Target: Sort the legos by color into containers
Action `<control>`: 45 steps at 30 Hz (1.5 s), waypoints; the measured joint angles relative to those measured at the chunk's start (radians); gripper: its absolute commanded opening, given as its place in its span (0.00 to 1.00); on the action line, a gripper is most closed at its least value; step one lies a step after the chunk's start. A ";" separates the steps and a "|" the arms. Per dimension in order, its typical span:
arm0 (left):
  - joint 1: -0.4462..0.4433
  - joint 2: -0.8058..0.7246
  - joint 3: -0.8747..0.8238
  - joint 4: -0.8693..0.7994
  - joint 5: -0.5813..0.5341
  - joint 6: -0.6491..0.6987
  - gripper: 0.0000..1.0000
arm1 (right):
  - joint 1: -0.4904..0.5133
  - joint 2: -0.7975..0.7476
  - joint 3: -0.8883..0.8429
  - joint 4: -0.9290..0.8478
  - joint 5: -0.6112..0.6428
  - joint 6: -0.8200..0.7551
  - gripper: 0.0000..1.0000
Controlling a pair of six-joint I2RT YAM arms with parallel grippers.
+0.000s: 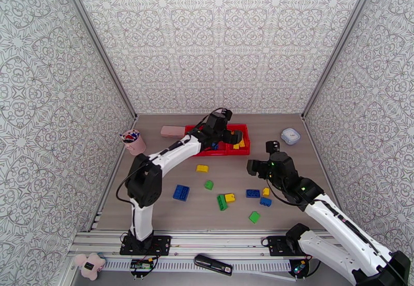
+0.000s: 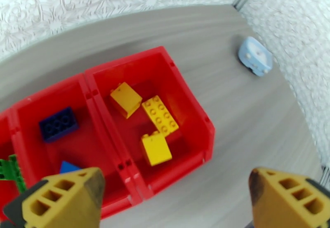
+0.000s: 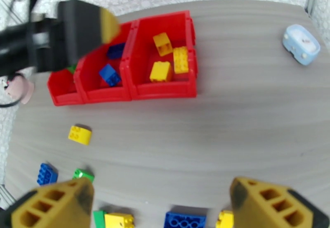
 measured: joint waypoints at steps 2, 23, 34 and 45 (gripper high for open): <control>-0.009 -0.085 -0.092 0.038 0.015 0.043 1.00 | -0.001 0.000 0.000 -0.037 0.010 0.011 0.90; -0.192 -0.423 -0.576 0.256 0.297 0.410 1.00 | -0.040 0.092 -0.112 -0.296 -0.044 0.170 0.78; -0.217 -0.425 -0.607 0.304 0.369 0.438 1.00 | -0.106 0.185 -0.145 -0.273 -0.108 0.129 0.48; -0.217 -0.425 -0.621 0.311 0.379 0.461 1.00 | -0.150 0.298 -0.146 -0.195 -0.138 0.082 0.41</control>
